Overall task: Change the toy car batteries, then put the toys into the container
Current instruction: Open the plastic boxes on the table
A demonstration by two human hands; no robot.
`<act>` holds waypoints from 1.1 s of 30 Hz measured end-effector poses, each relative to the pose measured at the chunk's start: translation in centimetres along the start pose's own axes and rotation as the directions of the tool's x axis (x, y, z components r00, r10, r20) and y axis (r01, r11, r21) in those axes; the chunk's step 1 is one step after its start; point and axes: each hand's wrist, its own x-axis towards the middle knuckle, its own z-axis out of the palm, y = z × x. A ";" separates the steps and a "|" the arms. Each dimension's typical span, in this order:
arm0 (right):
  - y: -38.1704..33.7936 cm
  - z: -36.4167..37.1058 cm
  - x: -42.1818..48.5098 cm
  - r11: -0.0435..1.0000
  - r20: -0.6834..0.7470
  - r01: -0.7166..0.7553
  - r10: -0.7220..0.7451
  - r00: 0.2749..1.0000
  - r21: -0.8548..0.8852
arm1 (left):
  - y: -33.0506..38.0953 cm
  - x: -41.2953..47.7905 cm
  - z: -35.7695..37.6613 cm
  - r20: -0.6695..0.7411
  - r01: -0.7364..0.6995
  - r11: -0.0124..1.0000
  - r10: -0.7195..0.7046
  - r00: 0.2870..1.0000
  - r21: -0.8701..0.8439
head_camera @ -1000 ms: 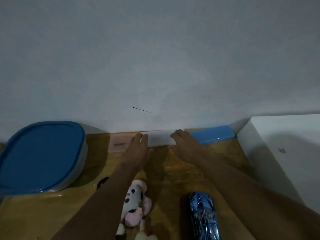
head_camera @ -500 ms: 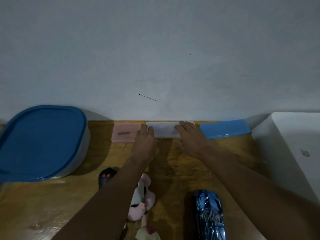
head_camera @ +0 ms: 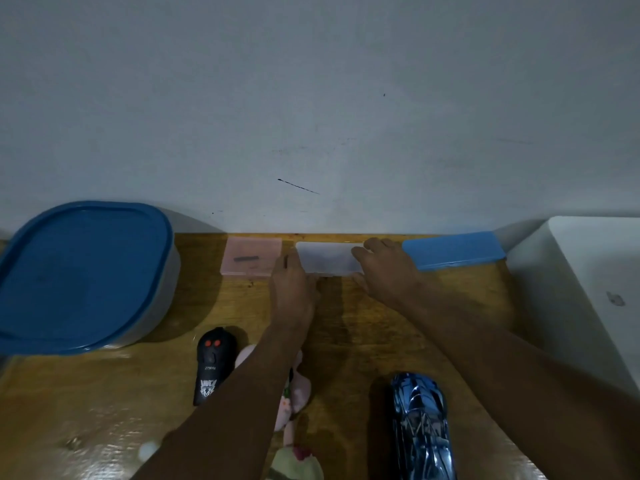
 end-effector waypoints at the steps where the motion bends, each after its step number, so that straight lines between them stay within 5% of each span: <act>1: -0.2 -0.1 0.1 1.000 0.005 0.007 -0.007 1.000 -0.024 | -0.1 0.0 0.1 -0.004 0.011 1.000 -0.011 1.000 -0.006; 17: -1.0 0.0 0.7 0.893 0.110 0.259 -0.234 0.966 -0.368 | -1.5 0.3 0.8 -0.065 0.053 0.992 -0.060 0.996 -0.111; 23: -0.6 0.1 0.8 0.865 0.132 0.254 -0.218 0.967 -0.433 | -1.2 0.6 0.7 -0.060 0.100 0.987 -0.108 0.992 -0.124; 33: 1.1 0.5 0.8 0.966 -0.130 0.212 -0.231 0.964 -0.147 | -0.9 0.3 0.3 -0.055 0.108 0.985 -0.116 0.992 -0.131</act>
